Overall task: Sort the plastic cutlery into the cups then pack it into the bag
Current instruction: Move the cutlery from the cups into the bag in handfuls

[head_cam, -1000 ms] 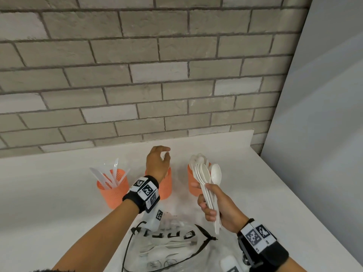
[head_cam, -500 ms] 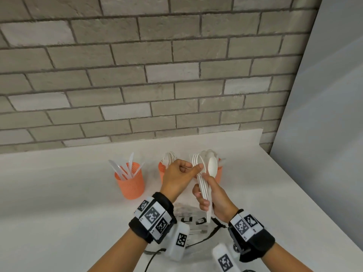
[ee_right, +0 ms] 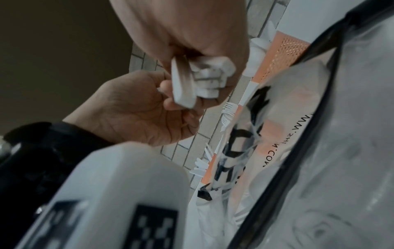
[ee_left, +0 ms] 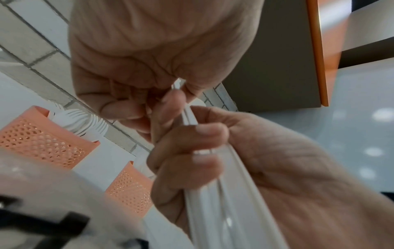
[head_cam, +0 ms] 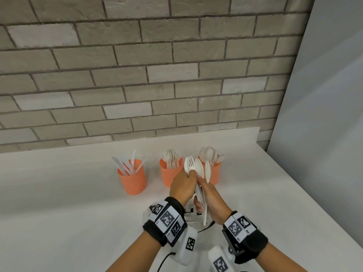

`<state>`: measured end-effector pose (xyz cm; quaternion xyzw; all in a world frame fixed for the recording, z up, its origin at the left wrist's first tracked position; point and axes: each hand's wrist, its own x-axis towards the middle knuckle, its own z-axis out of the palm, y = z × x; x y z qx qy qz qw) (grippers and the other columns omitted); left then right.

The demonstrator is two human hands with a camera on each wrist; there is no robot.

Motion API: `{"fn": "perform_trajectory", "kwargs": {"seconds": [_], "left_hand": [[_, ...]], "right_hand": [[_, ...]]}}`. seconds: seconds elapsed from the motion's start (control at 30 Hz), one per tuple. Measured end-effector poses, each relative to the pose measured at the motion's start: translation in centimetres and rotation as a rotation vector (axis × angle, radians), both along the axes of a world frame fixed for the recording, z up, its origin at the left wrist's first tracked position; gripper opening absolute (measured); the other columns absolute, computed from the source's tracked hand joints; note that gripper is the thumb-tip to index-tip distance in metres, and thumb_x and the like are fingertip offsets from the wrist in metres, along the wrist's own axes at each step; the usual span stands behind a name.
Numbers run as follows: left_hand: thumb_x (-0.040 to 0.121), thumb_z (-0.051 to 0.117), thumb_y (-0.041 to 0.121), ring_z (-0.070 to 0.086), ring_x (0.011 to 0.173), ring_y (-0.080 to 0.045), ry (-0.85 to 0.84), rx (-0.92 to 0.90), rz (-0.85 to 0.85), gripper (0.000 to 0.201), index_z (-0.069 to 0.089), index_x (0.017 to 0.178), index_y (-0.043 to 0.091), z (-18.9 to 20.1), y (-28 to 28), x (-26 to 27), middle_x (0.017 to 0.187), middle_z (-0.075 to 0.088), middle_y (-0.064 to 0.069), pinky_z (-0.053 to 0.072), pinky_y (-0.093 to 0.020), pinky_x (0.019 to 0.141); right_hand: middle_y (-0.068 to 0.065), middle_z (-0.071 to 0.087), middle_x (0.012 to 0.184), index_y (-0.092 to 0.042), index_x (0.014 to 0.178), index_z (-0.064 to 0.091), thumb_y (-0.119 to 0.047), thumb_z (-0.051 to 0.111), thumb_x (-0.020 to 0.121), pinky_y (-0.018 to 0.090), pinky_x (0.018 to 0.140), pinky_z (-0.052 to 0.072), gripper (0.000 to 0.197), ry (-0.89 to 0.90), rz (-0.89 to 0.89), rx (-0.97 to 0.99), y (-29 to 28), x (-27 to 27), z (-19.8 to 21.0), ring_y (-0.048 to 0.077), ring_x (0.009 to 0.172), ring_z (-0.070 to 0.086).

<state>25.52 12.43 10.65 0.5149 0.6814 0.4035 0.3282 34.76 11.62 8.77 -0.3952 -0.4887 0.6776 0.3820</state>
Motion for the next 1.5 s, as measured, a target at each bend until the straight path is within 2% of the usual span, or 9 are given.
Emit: {"fn": "perform_trajectory", "kwargs": {"seconds": [0.13, 0.3, 0.47, 0.67, 0.93, 1.03, 1.17, 1.3, 1.5], "left_hand": [[0.094, 0.033, 0.019, 0.046, 0.052, -0.014, -0.019, 0.021, 0.004, 0.022, 0.053, 0.09, 0.011, 0.1, -0.4, -0.1, 0.06, 0.049, 0.001, 0.036, -0.026, 0.052], [0.097, 0.033, 0.015, 0.061, 0.08, -0.027, -0.264, 0.239, 0.16, 0.023, 0.055, 0.09, 0.009, 1.1, -0.6, -0.9, 0.084, 0.062, -0.015, 0.05, -0.039, 0.078], [0.1, 0.03, 0.013, 0.045, 0.046, -0.006, -0.441, 0.36, 0.202, 0.018, 0.046, 0.108, 0.012, 1.8, -1.0, -2.1, 0.057, 0.042, 0.002, 0.039, -0.021, 0.047], [0.092, 0.053, 0.023, 0.043, 0.049, -0.007, -0.316, 0.166, -0.018, 0.017, 0.055, 0.077, 0.015, 0.8, -1.8, -1.5, 0.058, 0.05, 0.005, 0.032, -0.021, 0.051], [0.091, 0.057, 0.016, 0.047, 0.033, 0.002, -0.427, 0.174, 0.027, 0.021, 0.057, 0.07, 0.016, 0.6, -2.3, -0.1, 0.048, 0.051, 0.009, 0.034, -0.009, 0.038], [0.093, 0.049, 0.013, 0.047, 0.033, -0.001, -0.499, 0.12, 0.067, 0.015, 0.06, 0.085, 0.007, 0.2, -2.1, 0.0, 0.057, 0.054, -0.003, 0.036, -0.014, 0.038], [0.097, 0.041, 0.015, 0.05, 0.043, -0.006, -0.511, 0.151, 0.135, 0.025, 0.057, 0.078, 0.009, -0.1, -1.6, -0.1, 0.06, 0.054, -0.006, 0.038, -0.016, 0.043], [0.098, 0.036, 0.015, 0.06, 0.057, -0.014, -0.556, 0.282, 0.276, 0.023, 0.057, 0.096, 0.005, 0.2, -1.0, -1.2, 0.067, 0.064, -0.006, 0.049, -0.024, 0.055], [0.093, 0.054, 0.016, 0.03, 0.029, -0.004, -0.567, 0.229, 0.192, 0.018, 0.053, 0.075, 0.014, 1.4, -1.4, -2.6, 0.039, 0.036, 0.009, 0.026, -0.014, 0.034]], "right_hand": [[-0.002, 0.057, 0.047, -0.012, 0.087, 0.054, -0.031, 0.033, 0.101, 0.021, 0.037, 0.041, 0.032, 0.013, -0.027, -0.033, -0.1, 0.1, -0.3, 0.012, 0.036, 0.049], [0.007, 0.066, 0.078, -0.013, 0.088, 0.058, -0.028, 0.033, 0.102, 0.03, 0.052, 0.056, 0.033, 0.043, -0.067, -0.024, 0.1, 0.5, -0.3, 0.017, 0.067, 0.066], [-0.003, 0.04, 0.053, -0.011, 0.1, 0.053, -0.034, 0.032, 0.101, 0.02, 0.041, 0.041, 0.031, 0.112, -0.061, -0.073, 0.5, 1.4, -0.6, 0.007, 0.041, 0.037], [-0.009, 0.026, 0.042, -0.017, 0.102, 0.055, -0.043, 0.031, 0.098, 0.014, 0.029, 0.02, 0.036, 0.232, 0.119, -0.163, 0.0, 1.5, 0.1, 0.002, 0.03, 0.02], [-0.007, 0.05, 0.047, -0.018, 0.092, 0.055, -0.054, 0.021, 0.095, 0.012, 0.032, 0.018, 0.049, 0.05, 0.153, 0.04, -1.0, 1.0, 0.9, 0.002, 0.028, 0.025], [-0.001, 0.053, 0.05, -0.009, 0.078, 0.055, -0.052, 0.029, 0.091, 0.014, 0.031, 0.03, 0.052, -0.031, 0.121, 0.121, -1.1, 1.0, 0.6, 0.007, 0.027, 0.038], [0.001, 0.063, 0.059, -0.014, 0.089, 0.058, -0.04, 0.033, 0.099, 0.027, 0.043, 0.053, 0.037, -0.077, 0.068, 0.126, -0.8, 1.0, 0.2, 0.016, 0.043, 0.059], [0.009, 0.062, 0.068, -0.008, 0.092, 0.049, -0.037, 0.034, 0.099, 0.033, 0.05, 0.057, 0.034, -0.082, 0.008, 0.07, -0.2, 1.6, 0.0, 0.021, 0.058, 0.067], [0.003, 0.05, 0.054, -0.011, 0.085, 0.051, -0.037, 0.032, 0.1, 0.02, 0.035, 0.04, 0.035, -0.157, 0.016, 0.092, 0.3, 2.8, 0.6, 0.009, 0.034, 0.043]]}}
